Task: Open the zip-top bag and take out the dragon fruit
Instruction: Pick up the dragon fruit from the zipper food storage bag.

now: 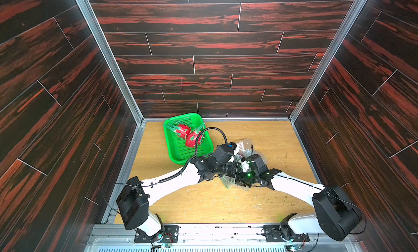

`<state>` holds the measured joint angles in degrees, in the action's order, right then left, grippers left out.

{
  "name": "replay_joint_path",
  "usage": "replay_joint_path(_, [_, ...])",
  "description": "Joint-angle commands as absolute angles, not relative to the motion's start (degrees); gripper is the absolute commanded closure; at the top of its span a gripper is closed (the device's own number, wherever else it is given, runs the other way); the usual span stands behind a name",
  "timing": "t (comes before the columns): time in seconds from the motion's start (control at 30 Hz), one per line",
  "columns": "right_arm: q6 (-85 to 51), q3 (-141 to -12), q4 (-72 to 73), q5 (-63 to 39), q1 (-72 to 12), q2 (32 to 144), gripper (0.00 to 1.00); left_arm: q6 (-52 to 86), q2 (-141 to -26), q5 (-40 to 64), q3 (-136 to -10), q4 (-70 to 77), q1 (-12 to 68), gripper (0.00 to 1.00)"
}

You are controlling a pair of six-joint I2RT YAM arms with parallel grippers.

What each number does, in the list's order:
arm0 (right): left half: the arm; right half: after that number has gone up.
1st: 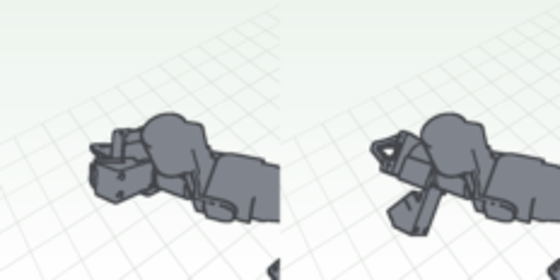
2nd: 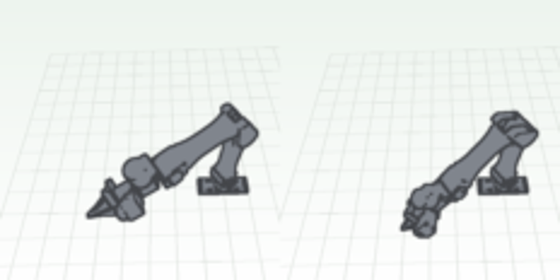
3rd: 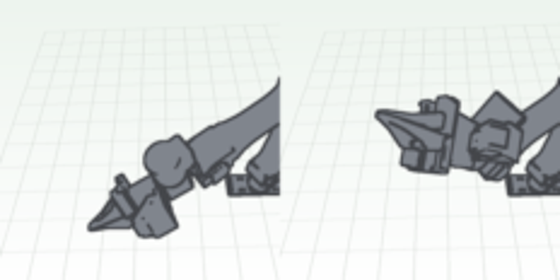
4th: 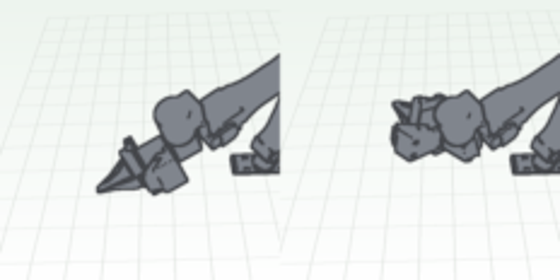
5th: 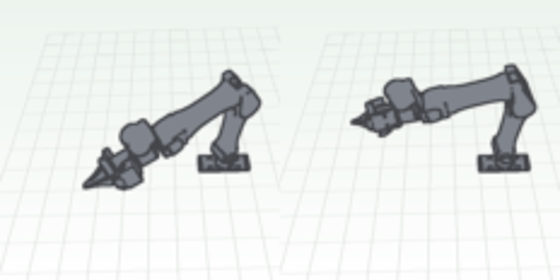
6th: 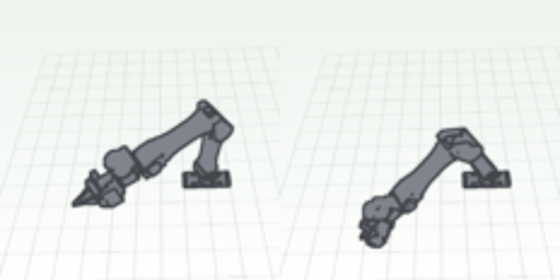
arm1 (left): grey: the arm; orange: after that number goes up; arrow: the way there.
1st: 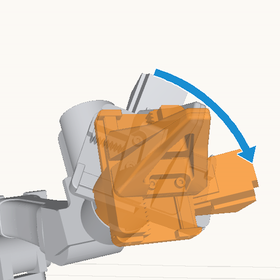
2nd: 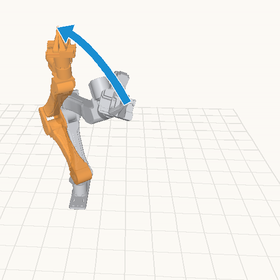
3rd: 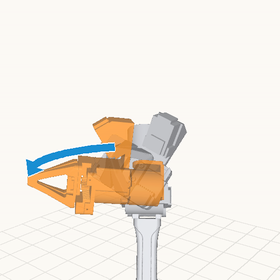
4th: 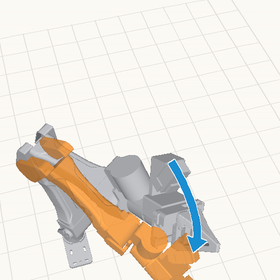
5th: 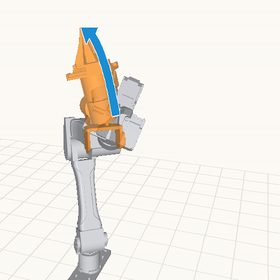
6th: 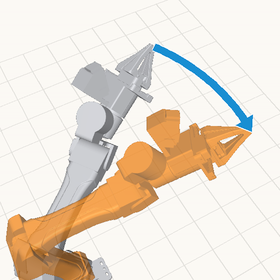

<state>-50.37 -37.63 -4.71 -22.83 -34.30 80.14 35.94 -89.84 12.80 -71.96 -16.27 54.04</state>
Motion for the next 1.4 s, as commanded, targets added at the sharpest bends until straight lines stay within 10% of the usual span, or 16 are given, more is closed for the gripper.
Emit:
replay_joint_path(0.0, [-48.3,-40.5,-6.1,-22.3,-34.6,79.1,0.96,34.9,-87.0,11.4,-72.3,-15.6,53.6,1.0])
replay_joint_path(0.67, [-37.5,-60.8,-34.9,-18.5,-33.9,74.0,1.0,37.9,-86.0,7.9,-70.6,-12.3,48.3,0.99])
replay_joint_path(1.37, [-26.9,-74.7,-47.3,-19.0,-30.5,75.5,1.0,33.5,-79.8,10.1,-62.7,-4.3,44.5,0.39])
